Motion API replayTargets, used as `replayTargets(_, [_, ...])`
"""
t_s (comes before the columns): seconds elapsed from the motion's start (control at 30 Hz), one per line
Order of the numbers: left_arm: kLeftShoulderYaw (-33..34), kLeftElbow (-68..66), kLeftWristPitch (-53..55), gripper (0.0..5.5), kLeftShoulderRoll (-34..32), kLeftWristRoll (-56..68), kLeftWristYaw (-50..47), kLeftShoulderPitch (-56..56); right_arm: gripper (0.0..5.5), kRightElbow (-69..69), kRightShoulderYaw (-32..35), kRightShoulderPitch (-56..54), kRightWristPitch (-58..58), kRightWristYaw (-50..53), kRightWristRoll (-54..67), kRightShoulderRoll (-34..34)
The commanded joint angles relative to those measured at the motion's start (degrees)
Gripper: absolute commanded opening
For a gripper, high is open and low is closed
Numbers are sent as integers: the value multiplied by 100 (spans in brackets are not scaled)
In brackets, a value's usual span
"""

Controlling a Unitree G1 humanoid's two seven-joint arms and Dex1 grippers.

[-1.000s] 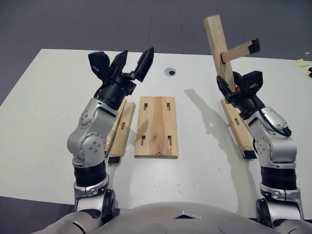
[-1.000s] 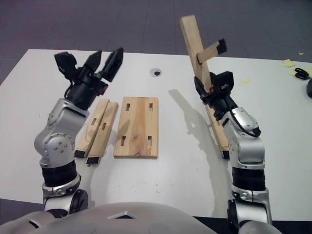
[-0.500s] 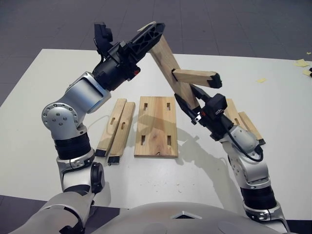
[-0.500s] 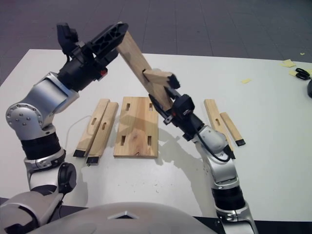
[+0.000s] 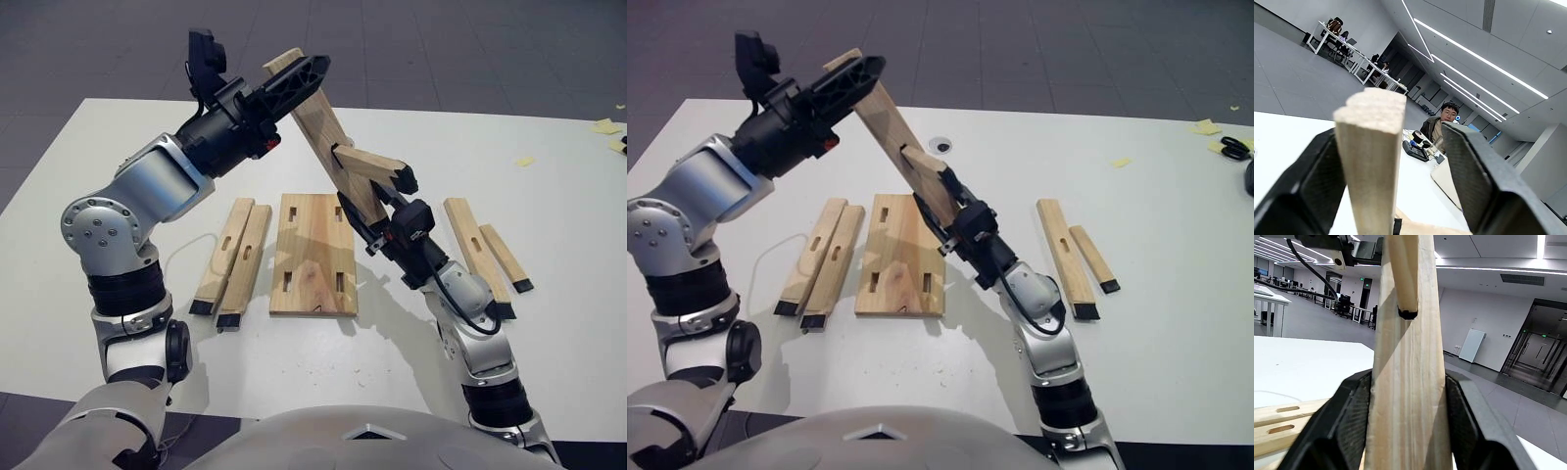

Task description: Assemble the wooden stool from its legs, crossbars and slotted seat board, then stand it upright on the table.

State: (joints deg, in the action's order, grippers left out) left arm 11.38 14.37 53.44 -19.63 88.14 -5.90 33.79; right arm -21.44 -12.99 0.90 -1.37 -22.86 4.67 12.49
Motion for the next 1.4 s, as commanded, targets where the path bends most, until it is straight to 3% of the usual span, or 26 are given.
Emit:
replayTargets(0.03, [-90,76,-90,227,-25,-221,65,-47,206,-26,-2,-52,-31,-23,63,-42])
replayTargets(0.3, [-273,363,-217,109,-194,-1049,680,-217,206,-12,120,-6,83,22,169,-66])
replayTargets(0.43, [-275,443,-305,108,-259,-1385,853,-364,206,29,149,-23,179,19,189,-63])
replayTargets(0.53, [-170,510,-403,102,-332,-1599,928,-449,270,101,213,-35,245,56,166,-75])
replayTargets(0.67, [498,603,-496,102,-547,-1316,802,-609,329,195,389,109,515,40,276,14])
replayTargets(0.8, [1081,435,-401,102,-889,-888,702,-666,393,349,294,586,1186,-305,-254,845])
replayTargets(0.93, [1422,301,-181,102,-1393,-511,1347,-892,453,49,199,1143,1606,-763,-496,1588])
replayTargets(1.03, [1503,244,15,102,-1841,-602,2174,-1299,500,-136,53,1273,1710,-1028,-460,1770])
replayTargets(1.1, [1421,222,46,102,-2110,-869,2702,-1499,537,-44,-213,1161,1696,-1157,-475,1695])
replayTargets(1.23, [1057,41,-202,102,-2082,-1561,2825,-1268,540,710,-680,482,1480,-1211,-506,1152])
replayTargets(1.4, [812,-115,-419,102,-2001,-2346,2687,-1094,540,1392,-676,-8,1003,-1173,-317,618])
